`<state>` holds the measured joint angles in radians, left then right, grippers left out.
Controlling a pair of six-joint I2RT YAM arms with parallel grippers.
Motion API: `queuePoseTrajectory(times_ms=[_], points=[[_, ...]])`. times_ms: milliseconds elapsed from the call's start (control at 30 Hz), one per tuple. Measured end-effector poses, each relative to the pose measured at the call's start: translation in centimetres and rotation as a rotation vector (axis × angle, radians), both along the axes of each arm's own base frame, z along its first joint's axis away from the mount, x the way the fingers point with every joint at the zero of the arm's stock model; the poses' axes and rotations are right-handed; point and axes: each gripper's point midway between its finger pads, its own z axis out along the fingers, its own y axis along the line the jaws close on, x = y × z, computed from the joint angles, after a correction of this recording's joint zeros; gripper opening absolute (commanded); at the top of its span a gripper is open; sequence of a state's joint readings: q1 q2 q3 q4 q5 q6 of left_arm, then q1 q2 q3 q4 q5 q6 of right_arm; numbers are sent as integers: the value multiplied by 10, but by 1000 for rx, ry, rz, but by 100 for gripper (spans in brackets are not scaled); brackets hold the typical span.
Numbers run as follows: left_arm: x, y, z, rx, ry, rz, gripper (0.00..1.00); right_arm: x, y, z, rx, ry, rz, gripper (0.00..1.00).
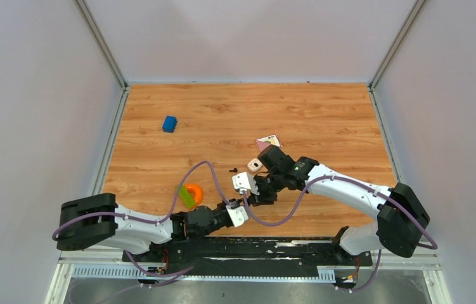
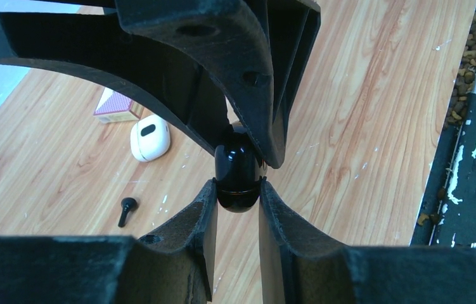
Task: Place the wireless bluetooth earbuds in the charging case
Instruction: Pick up the charging case at the center of the board.
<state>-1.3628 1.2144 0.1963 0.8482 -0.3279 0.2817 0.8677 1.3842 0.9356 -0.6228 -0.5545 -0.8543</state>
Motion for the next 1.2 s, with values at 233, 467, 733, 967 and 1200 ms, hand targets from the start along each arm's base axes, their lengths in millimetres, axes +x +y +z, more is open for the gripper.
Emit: queuePoseTrajectory(times_ms=[233,467,733,967,1200], points=[[10,10,12,-60,-6,78,63,7,-3,5,26,39,-41,15],[11,36,39,-250,-19,123,66,29,-8,61,225,167,-124,16],[11,48,77,-451,-19,135,66,32,-3,122,409,288,-120,16],[11,50,94,-547,8,130,66,33,2,145,473,393,-133,16],[6,49,115,-693,80,100,62,41,9,172,564,463,-142,17]])
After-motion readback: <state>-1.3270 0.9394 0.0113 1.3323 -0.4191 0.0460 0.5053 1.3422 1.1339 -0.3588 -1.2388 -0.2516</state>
